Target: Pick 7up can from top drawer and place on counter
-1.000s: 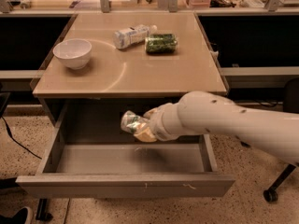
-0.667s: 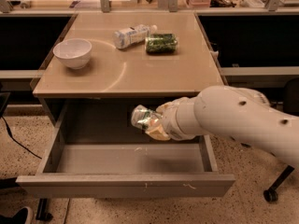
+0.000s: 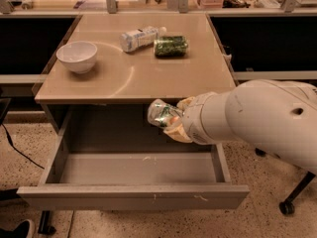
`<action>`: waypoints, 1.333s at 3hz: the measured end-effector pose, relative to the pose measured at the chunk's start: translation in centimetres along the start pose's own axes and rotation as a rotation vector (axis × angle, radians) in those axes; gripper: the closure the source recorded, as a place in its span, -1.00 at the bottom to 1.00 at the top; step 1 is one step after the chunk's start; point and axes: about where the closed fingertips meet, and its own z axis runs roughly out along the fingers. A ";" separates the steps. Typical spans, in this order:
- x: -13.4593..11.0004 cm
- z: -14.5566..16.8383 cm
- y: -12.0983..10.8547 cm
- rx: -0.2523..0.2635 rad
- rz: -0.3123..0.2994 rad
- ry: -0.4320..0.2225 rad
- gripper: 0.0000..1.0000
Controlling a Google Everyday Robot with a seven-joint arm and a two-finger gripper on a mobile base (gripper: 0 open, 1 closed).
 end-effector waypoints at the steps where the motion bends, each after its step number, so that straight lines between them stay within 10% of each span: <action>1: -0.4 1.3 -0.6 -0.031 -0.023 -0.016 1.00; 4: -9.2 8.1 -11.6 -0.124 -0.255 -0.054 1.00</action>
Offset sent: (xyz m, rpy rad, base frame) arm 0.1385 0.0332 0.0394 0.0055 -0.0760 0.2521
